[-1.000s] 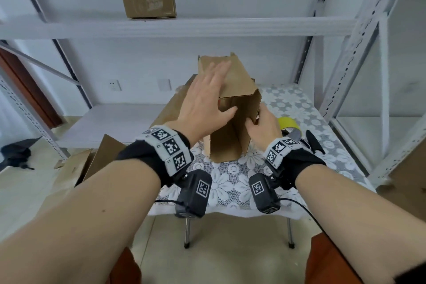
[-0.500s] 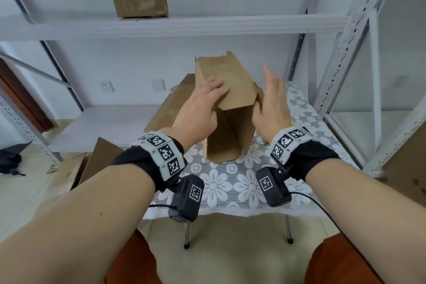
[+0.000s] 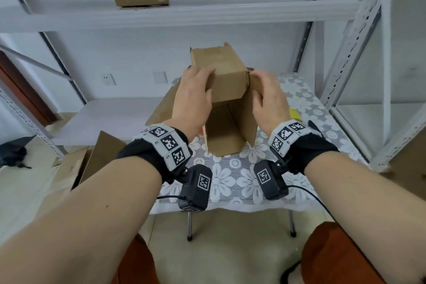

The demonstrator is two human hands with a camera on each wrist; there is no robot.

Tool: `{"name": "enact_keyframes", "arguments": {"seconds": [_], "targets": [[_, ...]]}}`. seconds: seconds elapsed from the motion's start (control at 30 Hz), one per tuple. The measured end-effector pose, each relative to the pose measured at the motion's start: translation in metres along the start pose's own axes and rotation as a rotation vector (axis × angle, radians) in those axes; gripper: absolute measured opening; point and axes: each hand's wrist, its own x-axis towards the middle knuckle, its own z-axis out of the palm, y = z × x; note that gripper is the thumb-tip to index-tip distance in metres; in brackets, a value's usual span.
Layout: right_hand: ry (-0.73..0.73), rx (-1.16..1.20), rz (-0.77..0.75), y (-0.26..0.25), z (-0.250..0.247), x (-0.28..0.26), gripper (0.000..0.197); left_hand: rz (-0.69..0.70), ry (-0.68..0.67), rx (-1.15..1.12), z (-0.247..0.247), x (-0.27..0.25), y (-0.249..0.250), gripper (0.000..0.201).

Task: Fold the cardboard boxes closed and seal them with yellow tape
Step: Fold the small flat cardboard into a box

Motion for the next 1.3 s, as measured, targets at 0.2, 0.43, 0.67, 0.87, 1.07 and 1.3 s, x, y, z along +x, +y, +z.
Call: {"name": "enact_keyframes", "arguments": {"seconds": [0.2,0.43,0.67,0.87,1.07,1.3], "targets": [[-0.068,-0.076,0.592,0.007,-0.008,-0.012,0.038,0.102,0.027,0.124,0.012,0.005,0.007,0.040],[-0.302,-0.060,0.262,0.001,-0.002,-0.037,0.060,0.173,0.084,0.146,0.024,0.002,0.008,0.040],[-0.714,-0.152,0.108,-0.024,0.022,-0.029,0.020,0.191,0.079,0.132,0.015,-0.001,0.002,0.039],[-0.983,-0.340,0.251,-0.017,0.053,-0.022,0.057,0.221,0.093,0.110,0.009,-0.004,-0.011,0.040],[-1.158,-0.558,0.222,-0.022,0.072,-0.021,0.051,0.224,0.129,0.086,0.013,-0.005,-0.017,0.037],[-1.140,-0.697,-0.009,-0.011,0.079,-0.025,0.040,0.236,0.164,0.068,0.015,-0.009,-0.019,0.035]]}}
